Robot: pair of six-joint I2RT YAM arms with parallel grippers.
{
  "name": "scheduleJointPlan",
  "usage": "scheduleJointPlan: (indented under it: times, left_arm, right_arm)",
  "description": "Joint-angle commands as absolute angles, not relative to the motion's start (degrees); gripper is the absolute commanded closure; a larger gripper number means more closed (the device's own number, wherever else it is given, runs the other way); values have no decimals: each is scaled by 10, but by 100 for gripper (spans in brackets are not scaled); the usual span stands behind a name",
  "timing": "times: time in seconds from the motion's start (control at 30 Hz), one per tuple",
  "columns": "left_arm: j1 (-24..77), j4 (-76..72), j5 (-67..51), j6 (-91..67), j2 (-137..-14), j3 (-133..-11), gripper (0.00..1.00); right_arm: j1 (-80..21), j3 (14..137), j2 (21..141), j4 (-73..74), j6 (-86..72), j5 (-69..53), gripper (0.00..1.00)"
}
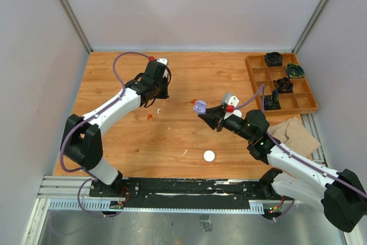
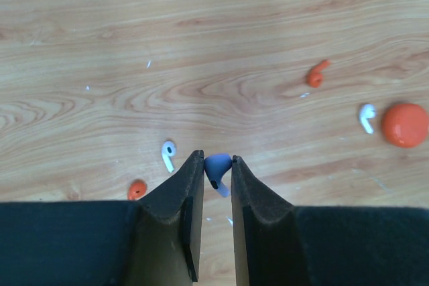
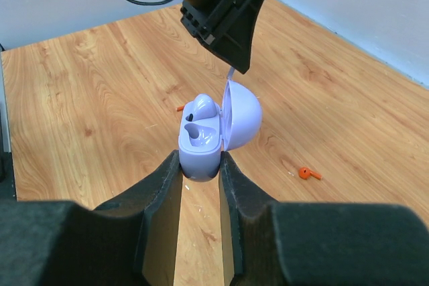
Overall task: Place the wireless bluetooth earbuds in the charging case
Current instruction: Pick up the earbud from the center of the board, then place the earbud in the charging case.
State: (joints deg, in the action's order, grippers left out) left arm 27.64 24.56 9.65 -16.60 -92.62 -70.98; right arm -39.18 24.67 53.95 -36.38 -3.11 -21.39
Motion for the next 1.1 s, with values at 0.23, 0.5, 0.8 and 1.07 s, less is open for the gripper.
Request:
scheduleJointPlan:
  times: [0.23, 0.5, 0.8, 1.07]
  left_arm:
    - [345, 202, 131, -174, -798, -664, 81]
    - [423, 109, 138, -143, -683, -623, 81]
    - [522, -2, 142, -87, -614, -563, 83]
    - [571, -79, 130, -35, -601, -527, 83]
  right_arm:
    - [-386, 255, 544, -419, -42, -209, 94]
    - [-386, 257, 570, -463, -51, -214, 95]
    - [-386, 264, 591, -502, -52, -229, 95]
    - [-389, 271, 592, -508, -56, -248, 95]
